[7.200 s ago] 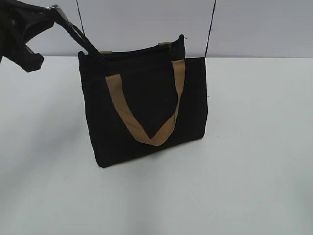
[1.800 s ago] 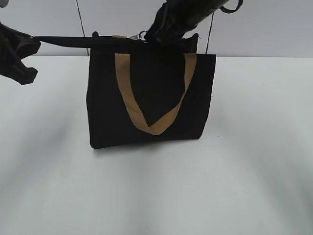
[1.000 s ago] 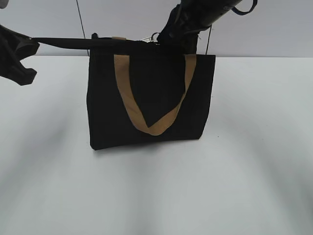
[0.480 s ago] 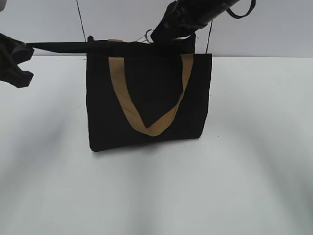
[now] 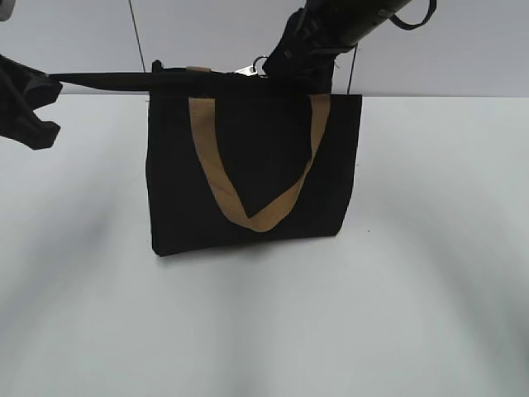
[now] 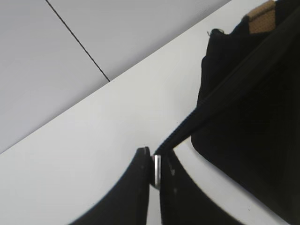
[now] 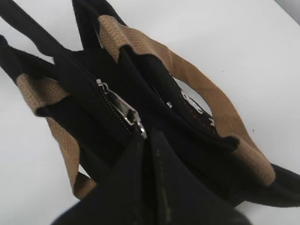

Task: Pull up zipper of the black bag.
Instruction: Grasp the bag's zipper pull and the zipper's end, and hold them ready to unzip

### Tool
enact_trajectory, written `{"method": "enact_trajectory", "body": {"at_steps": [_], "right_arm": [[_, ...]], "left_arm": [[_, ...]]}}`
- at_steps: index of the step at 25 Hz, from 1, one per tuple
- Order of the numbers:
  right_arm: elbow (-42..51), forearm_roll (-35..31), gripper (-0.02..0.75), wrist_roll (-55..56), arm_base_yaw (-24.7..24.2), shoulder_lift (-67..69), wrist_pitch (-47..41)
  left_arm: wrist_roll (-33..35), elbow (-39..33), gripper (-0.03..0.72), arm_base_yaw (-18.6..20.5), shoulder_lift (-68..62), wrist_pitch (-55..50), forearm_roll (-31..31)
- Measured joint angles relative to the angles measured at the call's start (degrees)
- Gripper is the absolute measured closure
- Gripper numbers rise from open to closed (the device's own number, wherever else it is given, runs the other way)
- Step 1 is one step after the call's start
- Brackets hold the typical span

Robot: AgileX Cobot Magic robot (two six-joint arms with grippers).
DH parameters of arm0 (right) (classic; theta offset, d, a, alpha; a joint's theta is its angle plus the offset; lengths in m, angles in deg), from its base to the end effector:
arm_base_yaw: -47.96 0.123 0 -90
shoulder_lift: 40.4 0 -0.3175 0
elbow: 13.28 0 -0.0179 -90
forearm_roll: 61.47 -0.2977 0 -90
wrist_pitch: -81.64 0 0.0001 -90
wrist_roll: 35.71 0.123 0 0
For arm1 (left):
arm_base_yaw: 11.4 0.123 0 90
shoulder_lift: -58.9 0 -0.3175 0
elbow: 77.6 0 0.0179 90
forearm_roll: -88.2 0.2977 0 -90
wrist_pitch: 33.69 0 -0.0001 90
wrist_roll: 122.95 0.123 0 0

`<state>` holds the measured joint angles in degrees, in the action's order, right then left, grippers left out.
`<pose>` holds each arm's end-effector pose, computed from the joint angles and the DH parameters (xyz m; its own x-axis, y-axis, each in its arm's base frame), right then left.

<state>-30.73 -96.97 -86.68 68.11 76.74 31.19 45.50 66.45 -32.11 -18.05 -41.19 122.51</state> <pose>0.4555 0.2258 0.2837 -0.4346 -0.5851 -0.6847 -0.8357 0.5454 0.0643 0.2994 -0.1035 0.2732 -0.3082 0.5251 -0.7933 0.4446 0.8167 0.3679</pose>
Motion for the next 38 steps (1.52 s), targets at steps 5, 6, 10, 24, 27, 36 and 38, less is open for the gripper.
{"method": "enact_trajectory", "body": {"at_steps": [5,6,10,24,27,36,38], "right_arm": [[0.0,1.08,0.752,0.28,-0.45,0.0,0.89],[0.0,1.3,0.752,-0.06,-0.5,0.0,1.13],[0.0,1.45,0.752,-7.33,-0.56,0.0,2.0],[0.0,3.42,0.752,-28.16,-0.8,0.0,4.46],[0.0,6.82,0.752,-28.0,-1.11,0.0,4.99],[0.0,14.07,0.752,-22.18,-1.72,0.0,5.66],[0.0,15.34,0.752,-20.13,-2.01,0.0,5.6]], "left_arm": [[0.0,0.0,0.669,-0.04,0.0,-0.94,-0.19],[0.0,0.0,0.669,-0.04,0.0,-1.01,-0.25],[0.0,0.0,0.669,-0.04,0.0,-1.73,-0.42],[0.0,0.0,0.669,0.03,0.0,-3.17,-0.42],[0.0,0.0,0.669,0.07,0.0,-4.74,-0.42],[-0.05,-0.04,0.669,0.44,-1.01,-6.2,-0.42],[-0.05,-0.04,0.669,0.44,-1.43,-5.86,-0.42]]}}
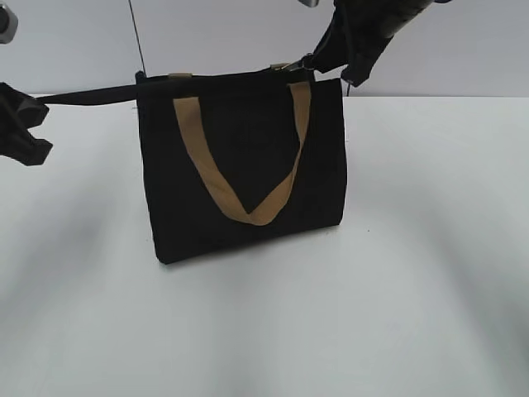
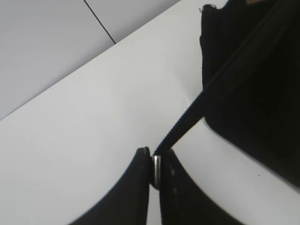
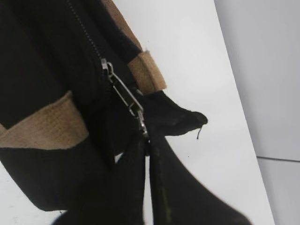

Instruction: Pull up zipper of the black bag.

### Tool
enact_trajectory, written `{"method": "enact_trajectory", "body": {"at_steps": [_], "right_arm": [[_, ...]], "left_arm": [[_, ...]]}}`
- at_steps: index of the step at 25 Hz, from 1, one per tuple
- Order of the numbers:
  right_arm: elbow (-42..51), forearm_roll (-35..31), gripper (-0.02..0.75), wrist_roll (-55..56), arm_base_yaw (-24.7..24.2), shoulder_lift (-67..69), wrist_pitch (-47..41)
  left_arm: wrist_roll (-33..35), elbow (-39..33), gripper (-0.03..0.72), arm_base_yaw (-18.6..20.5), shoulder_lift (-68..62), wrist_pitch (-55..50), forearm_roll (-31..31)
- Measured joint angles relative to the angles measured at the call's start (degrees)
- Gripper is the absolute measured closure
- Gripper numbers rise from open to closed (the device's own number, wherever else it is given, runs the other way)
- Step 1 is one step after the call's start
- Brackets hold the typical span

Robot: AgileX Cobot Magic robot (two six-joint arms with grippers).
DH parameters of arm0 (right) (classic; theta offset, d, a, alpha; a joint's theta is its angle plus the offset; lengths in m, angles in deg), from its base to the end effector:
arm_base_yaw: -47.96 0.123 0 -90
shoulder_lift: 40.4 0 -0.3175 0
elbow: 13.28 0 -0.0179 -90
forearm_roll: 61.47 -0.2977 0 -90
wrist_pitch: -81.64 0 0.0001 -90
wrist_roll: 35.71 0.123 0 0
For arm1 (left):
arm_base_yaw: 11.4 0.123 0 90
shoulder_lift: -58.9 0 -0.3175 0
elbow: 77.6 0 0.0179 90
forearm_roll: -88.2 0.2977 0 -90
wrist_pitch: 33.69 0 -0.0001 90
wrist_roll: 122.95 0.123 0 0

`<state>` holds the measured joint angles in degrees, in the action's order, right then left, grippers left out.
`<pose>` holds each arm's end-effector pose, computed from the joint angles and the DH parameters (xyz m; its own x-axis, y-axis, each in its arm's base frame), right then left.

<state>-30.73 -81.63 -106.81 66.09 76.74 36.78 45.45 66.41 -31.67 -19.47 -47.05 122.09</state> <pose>0.4786 0.1882 0.2781 -0.0489 -0.8673 -0.4954 -0.8745 0.2768 -0.3982 0.2999 -0.0938 0.2566 -0.4166 0.5424 -0.7295 0.4283 0.8249 0.3688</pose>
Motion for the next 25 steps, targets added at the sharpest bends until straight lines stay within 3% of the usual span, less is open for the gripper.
{"method": "enact_trajectory", "body": {"at_steps": [5,9,11,14,16,19,25], "right_arm": [[0.0,0.48,0.752,3.16,-0.34,-0.06,0.0],[0.0,-3.01,0.725,4.33,-0.72,-0.08,0.06],[0.0,-4.96,0.636,4.6,-1.2,-0.18,0.49],[-0.06,-6.24,0.4,5.04,-1.55,-0.3,1.25],[-0.06,-6.24,0.26,6.32,-1.66,-0.3,1.31],[-0.06,-5.91,0.171,10.09,-1.66,-0.97,0.03],[-0.06,-1.97,0.151,23.99,-1.78,-4.4,-6.35]], "left_arm": [[0.0,0.0,0.669,0.0,-0.52,1.43,0.0],[0.0,0.0,0.651,0.12,-0.61,1.79,-1.7],[0.0,-0.03,0.564,0.3,-0.61,1.08,-3.8],[0.0,-0.07,0.309,0.56,-0.61,0.29,-6.57],[0.0,-0.07,0.21,0.56,-0.56,0.1,-9.03],[0.0,-0.07,0.163,0.56,0.01,-0.81,-13.73],[-0.05,-0.07,0.15,0.58,4.02,-7.57,-20.36]]}}
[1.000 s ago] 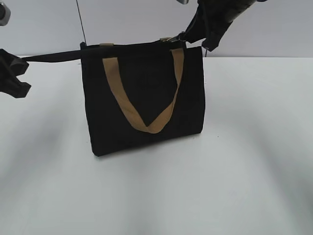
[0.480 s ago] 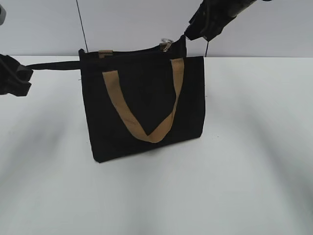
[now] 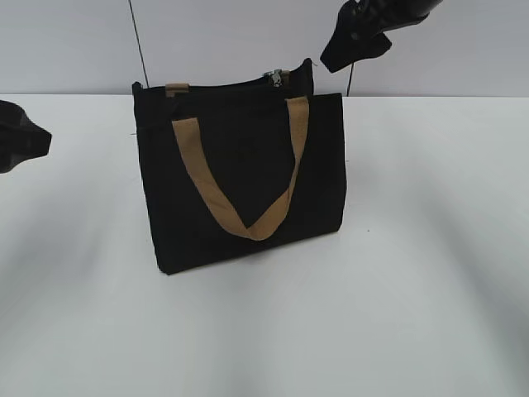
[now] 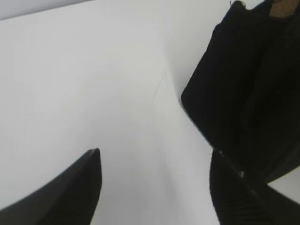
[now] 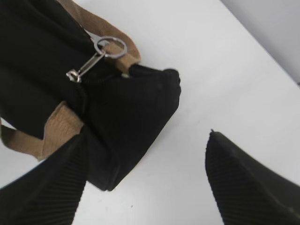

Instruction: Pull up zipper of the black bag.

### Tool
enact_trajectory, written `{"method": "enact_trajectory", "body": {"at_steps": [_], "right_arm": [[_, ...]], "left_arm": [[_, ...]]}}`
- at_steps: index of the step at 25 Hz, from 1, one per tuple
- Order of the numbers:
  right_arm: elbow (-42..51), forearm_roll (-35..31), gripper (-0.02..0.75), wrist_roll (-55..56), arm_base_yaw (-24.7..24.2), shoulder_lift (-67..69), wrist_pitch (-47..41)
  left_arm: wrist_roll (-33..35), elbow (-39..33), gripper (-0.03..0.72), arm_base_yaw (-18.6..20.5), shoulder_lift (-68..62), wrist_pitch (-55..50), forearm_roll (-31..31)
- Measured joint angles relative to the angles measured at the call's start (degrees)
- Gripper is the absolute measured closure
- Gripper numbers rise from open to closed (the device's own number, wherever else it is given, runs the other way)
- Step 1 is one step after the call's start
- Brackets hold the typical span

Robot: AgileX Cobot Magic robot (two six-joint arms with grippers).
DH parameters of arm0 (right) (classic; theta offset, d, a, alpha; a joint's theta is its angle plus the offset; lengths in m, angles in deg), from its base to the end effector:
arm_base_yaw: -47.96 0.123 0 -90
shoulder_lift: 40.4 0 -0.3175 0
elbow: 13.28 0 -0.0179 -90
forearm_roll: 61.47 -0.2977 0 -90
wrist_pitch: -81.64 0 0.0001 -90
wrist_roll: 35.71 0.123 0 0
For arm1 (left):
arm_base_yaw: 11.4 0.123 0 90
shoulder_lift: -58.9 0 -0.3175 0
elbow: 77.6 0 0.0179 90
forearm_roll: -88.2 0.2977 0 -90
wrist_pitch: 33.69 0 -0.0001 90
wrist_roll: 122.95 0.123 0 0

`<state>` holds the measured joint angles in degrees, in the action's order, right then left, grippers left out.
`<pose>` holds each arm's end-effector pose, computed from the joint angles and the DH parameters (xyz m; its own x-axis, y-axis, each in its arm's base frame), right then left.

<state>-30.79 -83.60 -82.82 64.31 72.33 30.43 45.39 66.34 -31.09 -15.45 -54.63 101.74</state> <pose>0.4594 0.1724 0.3111 -0.4197 -0.6630 -0.6199 -0.7866 0.6065 -0.1161 0.2787 -0.0888 0.2615 -0.6104 0.2372 -0.7557 0.2870 0.9555 0.0681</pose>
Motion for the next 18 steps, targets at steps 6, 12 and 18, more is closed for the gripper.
{"method": "enact_trajectory", "body": {"at_steps": [6,12,18], "right_arm": [[0.07,3.24,0.151,13.62,0.0,-2.42,-10.33],[7.28,3.3,0.149,17.69,0.0,-6.75,-11.87],[20.02,3.36,0.149,18.49,0.0,-17.2,-9.73]], "left_arm": [[0.0,0.0,0.153,0.04,5.79,-10.5,-6.03],[-0.12,0.0,0.196,0.04,15.46,-17.16,-10.58],[1.27,0.0,0.21,0.04,27.59,-27.98,-11.56]]}}
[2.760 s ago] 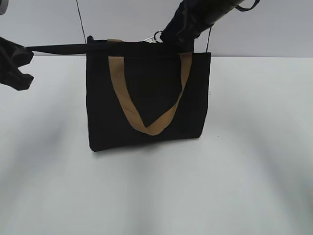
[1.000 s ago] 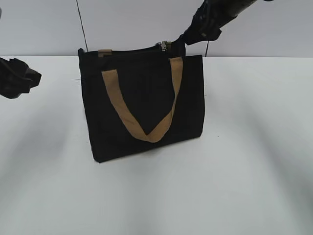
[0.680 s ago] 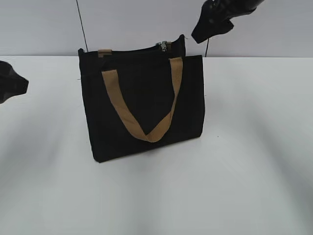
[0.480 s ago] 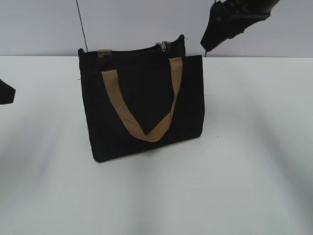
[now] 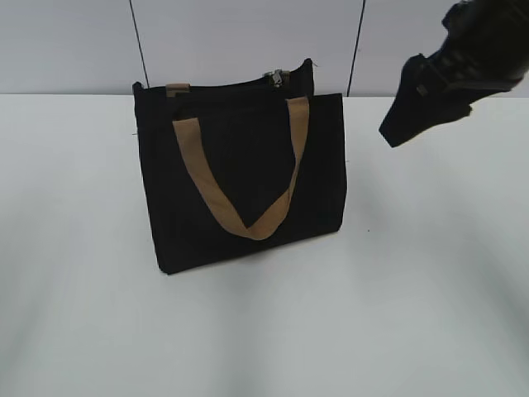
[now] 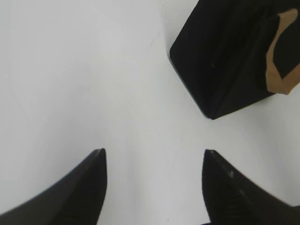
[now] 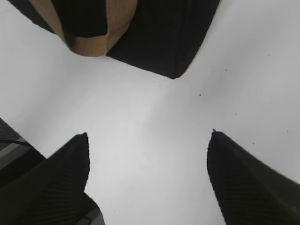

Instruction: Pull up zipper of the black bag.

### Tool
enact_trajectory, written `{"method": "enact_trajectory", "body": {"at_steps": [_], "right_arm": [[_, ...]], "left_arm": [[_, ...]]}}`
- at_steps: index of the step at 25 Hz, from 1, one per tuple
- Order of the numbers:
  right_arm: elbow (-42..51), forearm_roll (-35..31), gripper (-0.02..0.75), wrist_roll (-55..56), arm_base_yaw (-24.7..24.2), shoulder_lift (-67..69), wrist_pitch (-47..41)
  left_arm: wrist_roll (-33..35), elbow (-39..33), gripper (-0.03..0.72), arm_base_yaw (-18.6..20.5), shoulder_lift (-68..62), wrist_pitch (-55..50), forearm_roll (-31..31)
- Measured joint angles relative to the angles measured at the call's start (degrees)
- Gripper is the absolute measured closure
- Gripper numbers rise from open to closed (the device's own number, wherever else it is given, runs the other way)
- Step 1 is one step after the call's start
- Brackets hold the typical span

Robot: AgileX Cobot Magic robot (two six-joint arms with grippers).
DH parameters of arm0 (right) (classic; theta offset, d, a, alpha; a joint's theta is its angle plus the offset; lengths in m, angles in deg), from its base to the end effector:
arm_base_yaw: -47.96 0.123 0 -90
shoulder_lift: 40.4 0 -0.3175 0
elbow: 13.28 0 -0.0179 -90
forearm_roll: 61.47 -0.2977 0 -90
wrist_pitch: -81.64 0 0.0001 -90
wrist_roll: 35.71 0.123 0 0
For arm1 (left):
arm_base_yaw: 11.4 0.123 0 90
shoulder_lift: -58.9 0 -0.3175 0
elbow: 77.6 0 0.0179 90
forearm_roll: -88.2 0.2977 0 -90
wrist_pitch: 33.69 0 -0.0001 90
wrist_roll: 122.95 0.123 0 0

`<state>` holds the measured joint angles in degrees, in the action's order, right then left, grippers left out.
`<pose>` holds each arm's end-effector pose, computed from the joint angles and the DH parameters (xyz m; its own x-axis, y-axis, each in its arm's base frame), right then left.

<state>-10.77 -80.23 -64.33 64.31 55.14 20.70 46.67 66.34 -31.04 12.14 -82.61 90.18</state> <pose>0.3479 0.1381 0.3059 -0.7149 -0.5395 -0.4448 -0.6445 0.7551 0.1200 0.1587 -0.0532 0.3274 -0.6691 0.0713 -0.7398 0.2148 0.9715 -0.1007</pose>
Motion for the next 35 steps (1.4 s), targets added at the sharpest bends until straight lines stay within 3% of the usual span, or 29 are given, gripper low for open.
{"method": "enact_trajectory", "body": {"at_steps": [11,25,35], "right_arm": [[20.1,-0.24,0.149,1.25,0.0,-28.28,1.89],[41.46,0.44,0.149,10.82,0.0,-70.92,1.68],[46.98,9.56,0.149,15.39,0.0,-78.77,-4.18]], "left_arm": [[2.27,0.0,0.216,0.0,16.98,-15.56,1.27],[4.63,-0.07,0.216,0.0,35.47,-21.06,1.11],[5.23,-8.11,0.216,0.0,35.99,-20.98,-1.27]]}}
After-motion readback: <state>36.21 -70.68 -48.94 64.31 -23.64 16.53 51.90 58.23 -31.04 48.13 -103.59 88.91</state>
